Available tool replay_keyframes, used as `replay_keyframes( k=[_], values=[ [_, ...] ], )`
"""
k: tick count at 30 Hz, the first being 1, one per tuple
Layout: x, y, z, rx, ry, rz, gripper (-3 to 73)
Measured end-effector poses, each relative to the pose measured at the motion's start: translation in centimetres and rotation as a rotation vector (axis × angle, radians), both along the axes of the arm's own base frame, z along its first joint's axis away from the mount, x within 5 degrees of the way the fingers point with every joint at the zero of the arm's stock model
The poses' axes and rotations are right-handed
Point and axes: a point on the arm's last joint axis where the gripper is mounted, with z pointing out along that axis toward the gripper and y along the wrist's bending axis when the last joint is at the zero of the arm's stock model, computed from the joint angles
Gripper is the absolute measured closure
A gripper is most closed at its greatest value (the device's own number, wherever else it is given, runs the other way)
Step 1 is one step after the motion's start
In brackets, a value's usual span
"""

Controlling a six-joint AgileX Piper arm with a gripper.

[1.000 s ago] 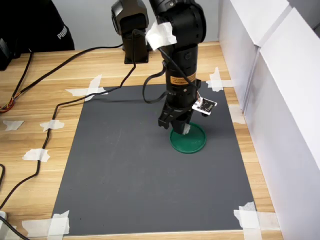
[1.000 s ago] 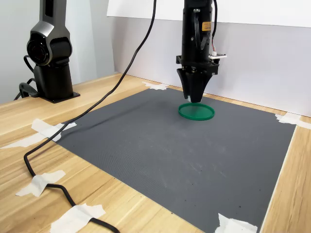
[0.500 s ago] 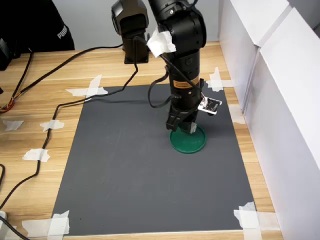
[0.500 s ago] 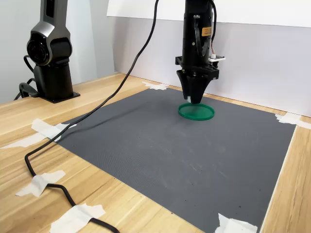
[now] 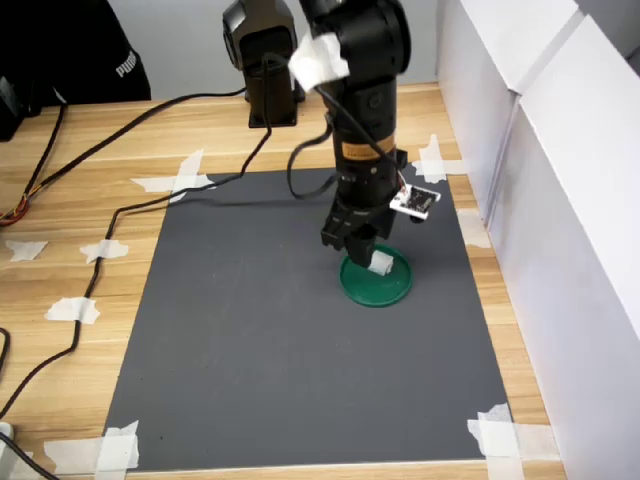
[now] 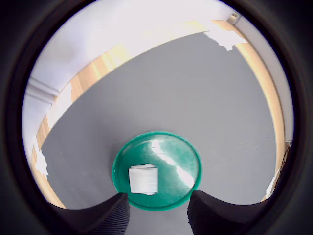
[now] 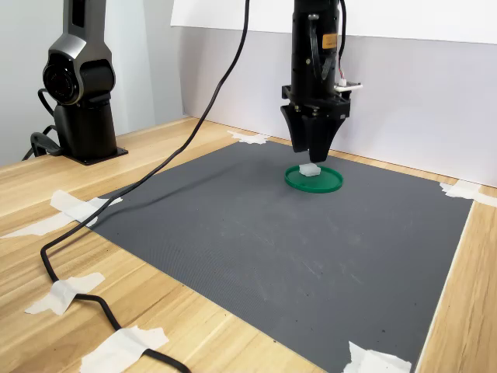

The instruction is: Grasp a white terminal and put it on the green lid.

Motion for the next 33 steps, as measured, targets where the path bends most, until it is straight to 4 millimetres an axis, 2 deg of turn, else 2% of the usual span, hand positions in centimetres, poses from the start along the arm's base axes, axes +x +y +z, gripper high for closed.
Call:
replay_keyframes(
  k=[3,5,8,10,16,20,24,33],
  values=[
    [-0.9,-0.6,3.0,0.045,-0.085,-0.034,30.9],
    [-1.6,-1.3,5.1,0.086,-0.134,-0.065,41.2],
    [-2.6,-3.8,7.3,0.146,-0.194,-0.148,59.3],
    [-3.7,-6.0,8.6,0.179,-0.25,-0.212,66.8],
    [-8.4,-12.1,11.6,0.274,-0.482,-0.417,70.7],
    [-12.2,-14.4,12.2,0.342,-0.636,-0.533,71.1],
    [-15.4,-15.1,11.0,0.388,-0.708,-0.6,71.1],
    [-21.2,-14.4,7.8,0.553,-0.737,-0.706,71.1]
  ],
)
